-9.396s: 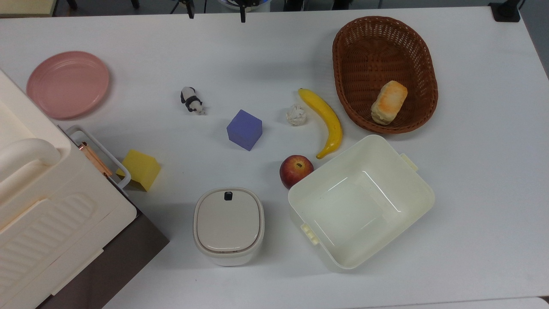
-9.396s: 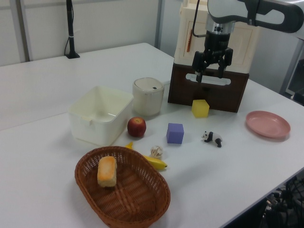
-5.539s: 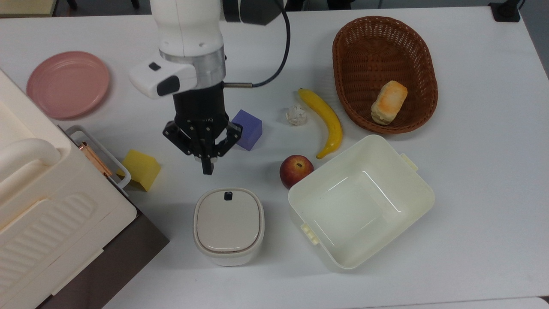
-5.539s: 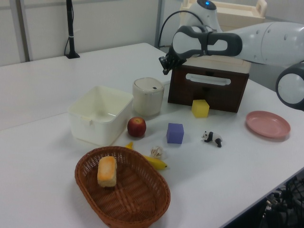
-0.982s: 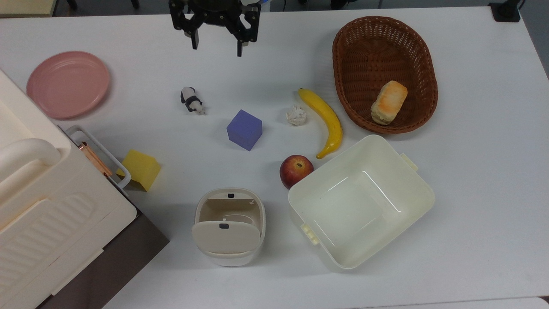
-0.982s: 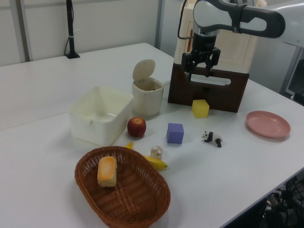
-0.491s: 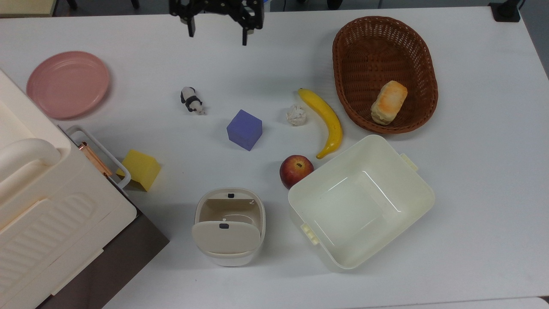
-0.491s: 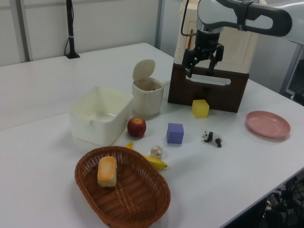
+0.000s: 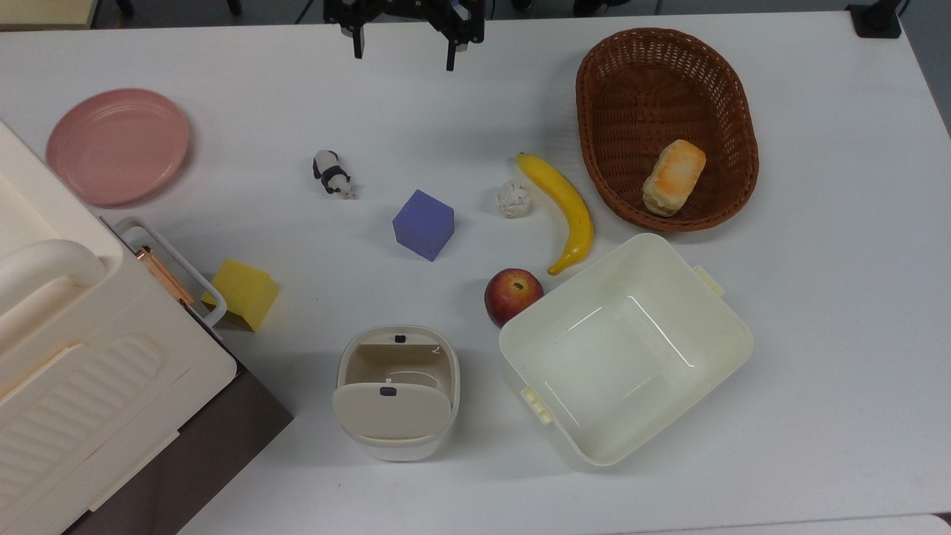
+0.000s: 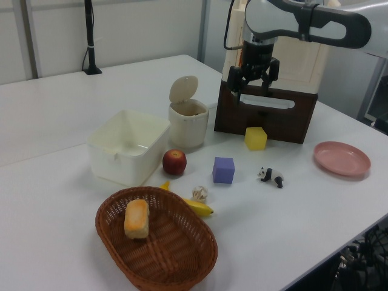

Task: Open the trash can

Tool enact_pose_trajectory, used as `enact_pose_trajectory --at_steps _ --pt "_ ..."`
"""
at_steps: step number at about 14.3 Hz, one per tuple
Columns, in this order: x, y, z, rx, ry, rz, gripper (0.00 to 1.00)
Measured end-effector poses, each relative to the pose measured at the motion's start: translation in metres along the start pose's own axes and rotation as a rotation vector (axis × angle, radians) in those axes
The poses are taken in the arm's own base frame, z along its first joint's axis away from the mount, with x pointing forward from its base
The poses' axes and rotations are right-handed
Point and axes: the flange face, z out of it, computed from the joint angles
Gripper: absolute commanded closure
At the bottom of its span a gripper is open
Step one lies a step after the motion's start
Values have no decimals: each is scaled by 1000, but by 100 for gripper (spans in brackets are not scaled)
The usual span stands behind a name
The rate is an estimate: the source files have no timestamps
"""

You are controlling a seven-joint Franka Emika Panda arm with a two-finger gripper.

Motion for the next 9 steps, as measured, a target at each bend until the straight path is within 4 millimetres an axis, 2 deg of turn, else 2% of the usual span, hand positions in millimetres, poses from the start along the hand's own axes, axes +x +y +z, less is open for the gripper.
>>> enact_pose_trajectory --at_steps 9 --pt "-4 11 -1 28 -27 24 0"
